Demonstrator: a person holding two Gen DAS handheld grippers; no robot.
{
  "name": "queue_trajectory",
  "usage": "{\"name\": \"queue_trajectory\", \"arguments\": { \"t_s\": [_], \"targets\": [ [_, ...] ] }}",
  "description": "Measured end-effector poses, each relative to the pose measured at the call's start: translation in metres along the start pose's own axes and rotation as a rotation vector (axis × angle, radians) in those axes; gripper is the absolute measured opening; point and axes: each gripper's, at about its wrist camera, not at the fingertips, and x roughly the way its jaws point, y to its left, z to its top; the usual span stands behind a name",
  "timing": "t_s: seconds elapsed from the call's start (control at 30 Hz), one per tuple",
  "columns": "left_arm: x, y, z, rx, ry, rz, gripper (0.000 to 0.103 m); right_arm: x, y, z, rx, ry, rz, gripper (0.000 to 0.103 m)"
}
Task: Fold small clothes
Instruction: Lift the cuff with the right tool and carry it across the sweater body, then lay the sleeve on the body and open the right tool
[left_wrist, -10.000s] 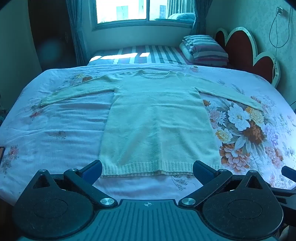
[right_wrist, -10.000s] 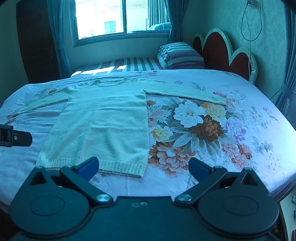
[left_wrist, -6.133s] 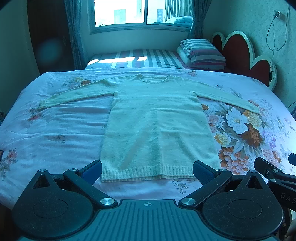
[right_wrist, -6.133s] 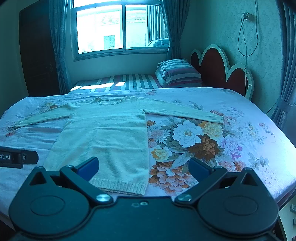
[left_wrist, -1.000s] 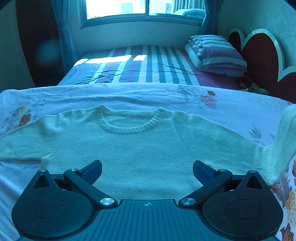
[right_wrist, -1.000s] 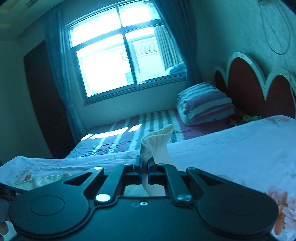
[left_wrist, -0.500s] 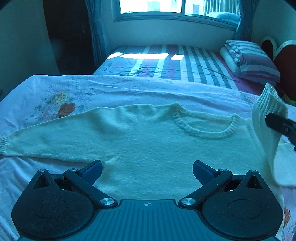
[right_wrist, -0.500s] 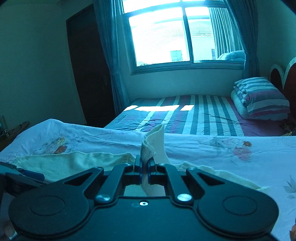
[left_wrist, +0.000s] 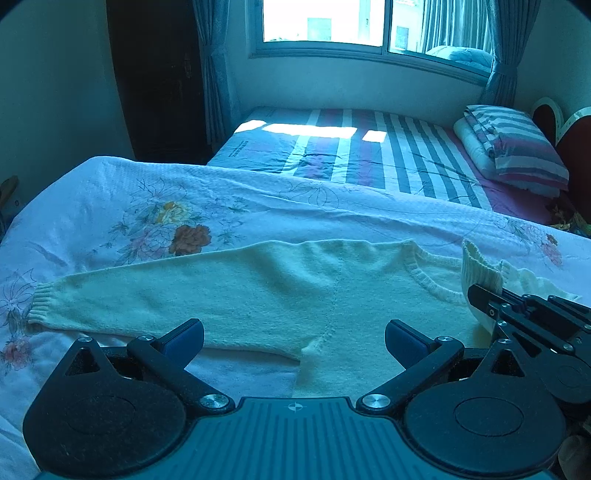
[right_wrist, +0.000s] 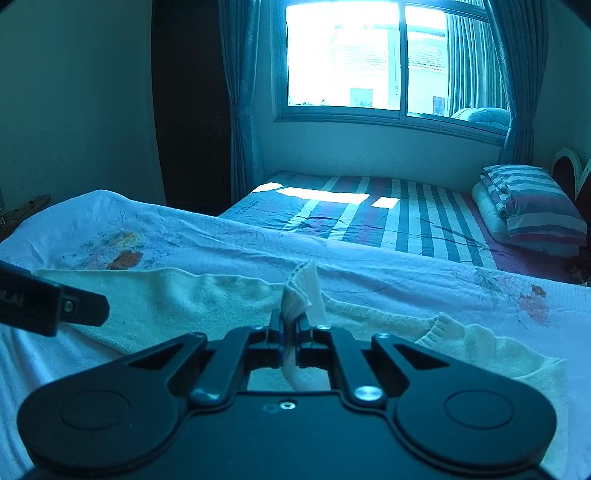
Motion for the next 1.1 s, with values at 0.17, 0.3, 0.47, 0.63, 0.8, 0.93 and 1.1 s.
{"name": "queue_trajectory", "arguments": {
  "t_s": [0.17, 0.3, 0.47, 0.63, 0.8, 0.93, 1.1],
  "targets": [
    [0.01, 0.018, -0.008, -0.009, 0.016, 0.001, 0.103, 0.028, 0.029, -0.009, -0.054, 0.028, 0.004, 0.007],
    [0.022, 0.032, -0.013, -0.012, 0.038, 0.011, 0.103, 0.042, 0.05, -0.012, -0.068, 0.041, 0.031, 0.007],
    [0.032, 0.045, -0.015, -0.026, 0.048, 0.015, 0.103, 0.058, 0.066, -0.018, -0.101, 0.083, 0.059, 0.011],
    [0.036, 0.051, -0.015, -0.035, 0.046, 0.016, 0.103, 0.07, 0.073, -0.025, -0.115, 0.126, 0.089, 0.083],
    [0.04, 0.049, -0.015, -0.035, 0.049, 0.013, 0.103, 0.045, 0.063, -0.025, -0.037, 0.09, 0.106, 0.08],
    [0.038, 0.042, -0.014, -0.028, 0.043, 0.005, 0.103, -0.005, 0.039, -0.029, 0.036, 0.028, 0.039, 0.08],
    [0.038, 0.024, -0.011, -0.005, 0.021, -0.005, 0.103, -0.086, 0.001, -0.05, 0.152, -0.041, -0.077, 0.085]
  ]
}}
